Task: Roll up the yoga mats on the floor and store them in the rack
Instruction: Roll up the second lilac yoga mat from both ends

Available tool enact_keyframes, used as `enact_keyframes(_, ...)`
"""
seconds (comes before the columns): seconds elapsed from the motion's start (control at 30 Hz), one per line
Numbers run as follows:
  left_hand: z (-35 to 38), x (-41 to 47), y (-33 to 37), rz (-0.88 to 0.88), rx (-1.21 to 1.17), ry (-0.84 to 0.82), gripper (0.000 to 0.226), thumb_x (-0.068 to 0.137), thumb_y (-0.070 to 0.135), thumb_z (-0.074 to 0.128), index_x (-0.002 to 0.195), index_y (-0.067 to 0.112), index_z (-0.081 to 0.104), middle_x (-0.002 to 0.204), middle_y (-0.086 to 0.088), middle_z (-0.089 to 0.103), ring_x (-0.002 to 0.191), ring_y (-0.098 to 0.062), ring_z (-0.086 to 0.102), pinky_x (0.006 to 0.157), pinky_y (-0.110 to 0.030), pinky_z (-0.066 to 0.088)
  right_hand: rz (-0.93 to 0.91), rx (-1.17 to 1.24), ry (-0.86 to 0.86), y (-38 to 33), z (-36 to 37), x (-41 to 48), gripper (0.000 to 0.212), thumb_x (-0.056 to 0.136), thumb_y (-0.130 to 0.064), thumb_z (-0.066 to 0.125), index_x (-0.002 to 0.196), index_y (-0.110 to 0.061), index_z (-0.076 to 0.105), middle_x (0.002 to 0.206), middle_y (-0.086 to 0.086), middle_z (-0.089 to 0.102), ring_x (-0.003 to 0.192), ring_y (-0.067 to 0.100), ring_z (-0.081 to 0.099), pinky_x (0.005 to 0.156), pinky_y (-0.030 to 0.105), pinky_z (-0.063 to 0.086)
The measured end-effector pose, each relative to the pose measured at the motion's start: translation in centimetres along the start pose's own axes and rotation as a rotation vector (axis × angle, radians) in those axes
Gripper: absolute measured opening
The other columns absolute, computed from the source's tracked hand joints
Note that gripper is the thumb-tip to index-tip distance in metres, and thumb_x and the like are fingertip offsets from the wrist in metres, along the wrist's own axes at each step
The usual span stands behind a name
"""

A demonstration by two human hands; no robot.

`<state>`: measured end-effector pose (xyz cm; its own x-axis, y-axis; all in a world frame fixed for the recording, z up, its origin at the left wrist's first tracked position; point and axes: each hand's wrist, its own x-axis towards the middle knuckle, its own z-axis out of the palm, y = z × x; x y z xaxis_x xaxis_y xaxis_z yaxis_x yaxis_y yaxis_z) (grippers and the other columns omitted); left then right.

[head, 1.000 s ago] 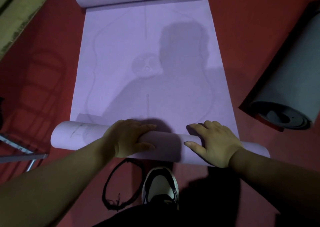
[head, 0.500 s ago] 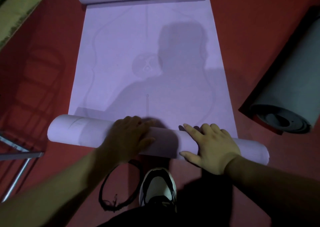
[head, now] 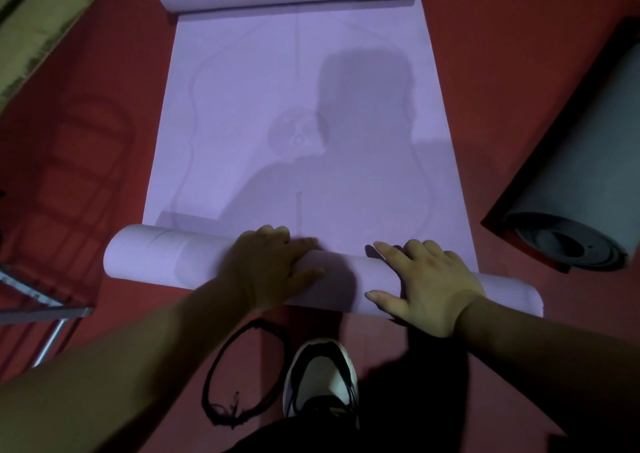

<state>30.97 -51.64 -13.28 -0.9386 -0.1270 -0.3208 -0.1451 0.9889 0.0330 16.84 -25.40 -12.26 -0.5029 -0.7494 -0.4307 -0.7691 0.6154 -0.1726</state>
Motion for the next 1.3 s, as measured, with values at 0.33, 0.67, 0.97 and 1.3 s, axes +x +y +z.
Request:
enact_keyframes(0.33,-1.0,2.2,-0.4,-0.075,-0.090,-0.161,0.081,0.077,0.086,0.008,0.139,0.051,0.048,0.117,0.003,0.064,0.114,-0.026,0.058,0.095,-0.039,0.044,-0.077,-0.096,0.183,0.1,1.3,0.0,0.081,0.086,-0.082,0.039,0.149,-0.034,0.048,0.113,0.004,0.065,0.090,0.032,0.059,0.073,0.044,0.048)
enact_keyframes(0.67,0.8,-2.4,-0.7,0.032,0.049,0.180,0.094,0.075,0.093,0.045,0.140,0.027,0.059,0.123,-0.003,0.063,0.108,-0.033,0.059,0.095,-0.054,0.041,-0.063,-0.044,0.086,0.6,0.4,0.7,0.081,0.085,-0.084,0.035,0.151,-0.038,0.041,0.115,0.000,0.061,0.098,0.030,0.057,0.078,0.044,0.046)
enact_keyframes(0.97,-0.9,-0.2,-1.5,-0.024,0.012,0.047,0.091,0.072,0.100,0.030,0.141,0.044,0.049,0.109,0.005,0.060,0.100,-0.027,0.057,0.089,-0.044,0.040,-0.085,-0.099,0.156,-0.1,0.0,-0.1,0.078,0.089,-0.079,0.036,0.155,-0.035,0.038,0.126,0.012,0.060,0.100,0.039,0.058,0.084,0.054,0.049)
enact_keyframes(1.3,-2.4,1.5,-2.0,-0.047,-0.043,-0.111,0.089,0.067,0.098,0.033,0.143,0.051,0.036,0.114,0.006,0.056,0.108,-0.025,0.053,0.090,-0.041,0.038,-0.076,-0.139,0.113,0.2,0.6,0.6,0.074,0.090,-0.074,0.038,0.154,-0.037,0.035,0.126,0.016,0.061,0.096,0.040,0.059,0.082,0.053,0.048)
